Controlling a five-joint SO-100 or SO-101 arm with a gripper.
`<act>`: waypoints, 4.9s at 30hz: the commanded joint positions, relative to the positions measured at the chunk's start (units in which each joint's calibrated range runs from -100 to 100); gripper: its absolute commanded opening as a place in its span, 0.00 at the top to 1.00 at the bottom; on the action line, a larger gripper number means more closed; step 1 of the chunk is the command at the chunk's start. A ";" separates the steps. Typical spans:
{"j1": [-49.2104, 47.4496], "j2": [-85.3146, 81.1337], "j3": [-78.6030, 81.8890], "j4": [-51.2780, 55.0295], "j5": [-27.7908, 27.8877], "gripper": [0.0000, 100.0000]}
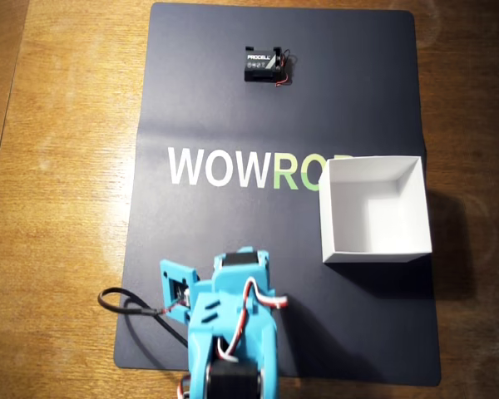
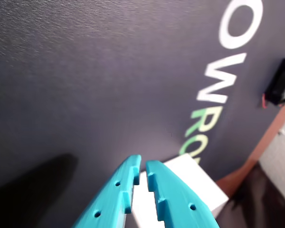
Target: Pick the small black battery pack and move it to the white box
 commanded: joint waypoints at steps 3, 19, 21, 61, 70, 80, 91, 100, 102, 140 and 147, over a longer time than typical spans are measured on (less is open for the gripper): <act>0.49 13.55 -18.62 -0.01 -0.14 0.99; 4.83 47.48 -56.53 -0.71 0.19 0.98; 6.01 50.81 -60.16 -0.71 0.13 0.92; 7.53 101.32 -121.66 0.87 -0.79 0.83; 7.30 109.12 -125.92 0.34 -0.85 0.83; 7.53 114.73 -125.92 -4.04 -0.63 0.83; 6.01 117.19 -125.19 -8.51 -0.36 0.83; 2.96 117.36 -124.92 -7.90 1.60 0.82; 2.84 117.10 -124.92 -7.11 1.27 0.82; 9.29 111.58 -125.65 -2.37 38.49 0.72; 7.18 111.58 -125.74 -3.08 53.11 0.72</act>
